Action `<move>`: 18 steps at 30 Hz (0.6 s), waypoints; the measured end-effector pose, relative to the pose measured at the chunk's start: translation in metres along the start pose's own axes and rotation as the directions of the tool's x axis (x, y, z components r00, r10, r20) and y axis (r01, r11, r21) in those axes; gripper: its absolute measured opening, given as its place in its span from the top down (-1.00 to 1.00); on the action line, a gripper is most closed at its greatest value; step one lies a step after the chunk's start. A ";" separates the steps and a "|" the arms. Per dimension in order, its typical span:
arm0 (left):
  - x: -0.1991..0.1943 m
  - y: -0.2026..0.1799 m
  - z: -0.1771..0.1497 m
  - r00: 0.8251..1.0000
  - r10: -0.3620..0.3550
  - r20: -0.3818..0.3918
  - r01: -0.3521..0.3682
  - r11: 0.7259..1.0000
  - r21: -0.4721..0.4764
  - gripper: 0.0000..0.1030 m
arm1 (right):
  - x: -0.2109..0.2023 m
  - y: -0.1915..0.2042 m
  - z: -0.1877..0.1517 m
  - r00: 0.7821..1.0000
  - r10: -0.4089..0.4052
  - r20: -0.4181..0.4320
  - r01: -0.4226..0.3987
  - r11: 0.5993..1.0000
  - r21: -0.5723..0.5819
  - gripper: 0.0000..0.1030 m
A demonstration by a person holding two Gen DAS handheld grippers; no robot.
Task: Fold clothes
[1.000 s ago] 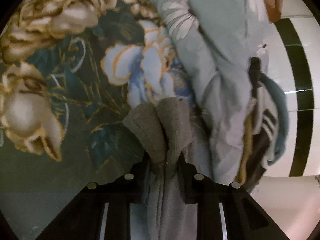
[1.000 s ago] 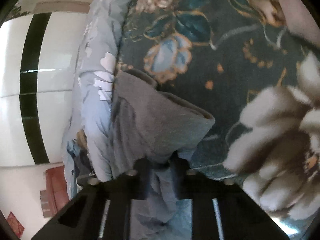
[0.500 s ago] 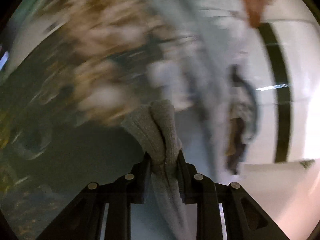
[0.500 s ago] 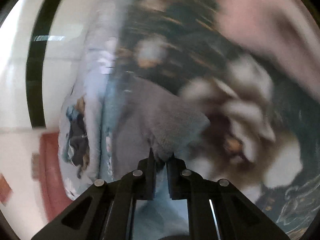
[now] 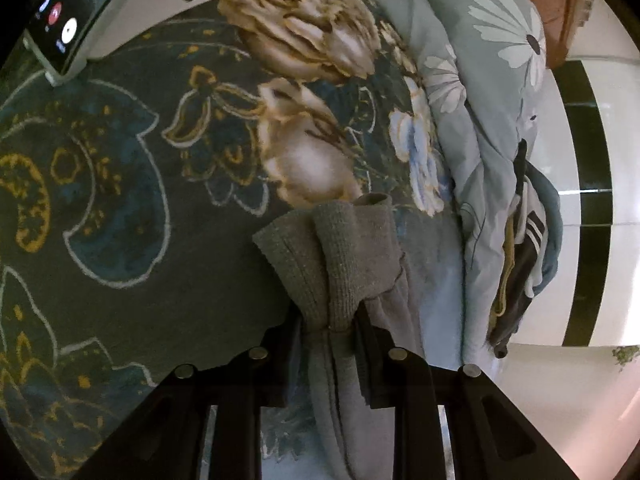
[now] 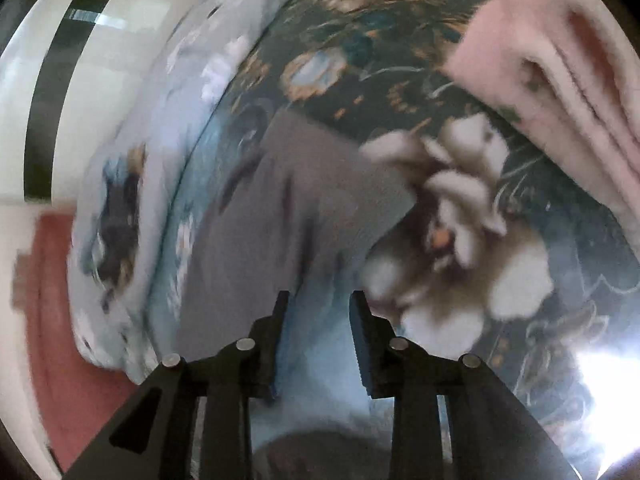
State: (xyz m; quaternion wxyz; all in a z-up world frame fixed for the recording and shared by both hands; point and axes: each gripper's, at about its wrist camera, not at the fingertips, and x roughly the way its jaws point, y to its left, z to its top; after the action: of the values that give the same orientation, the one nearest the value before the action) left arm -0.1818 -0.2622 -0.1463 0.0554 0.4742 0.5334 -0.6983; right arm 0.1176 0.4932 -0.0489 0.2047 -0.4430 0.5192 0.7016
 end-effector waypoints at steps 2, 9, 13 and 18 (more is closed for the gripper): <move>-0.003 0.007 -0.001 1.000 -0.024 -0.007 0.024 0.999 -0.026 0.51 | 0.003 0.024 -0.013 0.998 -0.043 -0.051 0.037 0.993 -0.111 0.42; -0.004 0.022 -0.004 0.996 -0.085 -0.021 0.083 0.993 -0.078 0.50 | 0.078 0.154 -0.087 0.934 -0.186 -0.304 -0.024 0.817 -0.576 0.35; -0.003 0.028 -0.004 0.992 -0.123 -0.023 0.120 0.986 -0.113 0.50 | 0.118 0.203 -0.130 0.899 -0.278 -0.339 -0.079 0.658 -0.749 0.31; 0.000 0.029 -0.001 0.990 -0.138 -0.038 0.133 0.984 -0.120 0.50 | 0.156 0.236 -0.178 0.874 -0.435 -0.218 -0.052 0.363 -0.930 0.29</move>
State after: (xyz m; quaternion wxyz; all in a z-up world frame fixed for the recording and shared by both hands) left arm -0.1643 -0.2738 -0.1666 0.0230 0.4489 0.6055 -0.6567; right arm -0.0677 0.2152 -0.0614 -0.1114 -0.6826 0.0180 0.7220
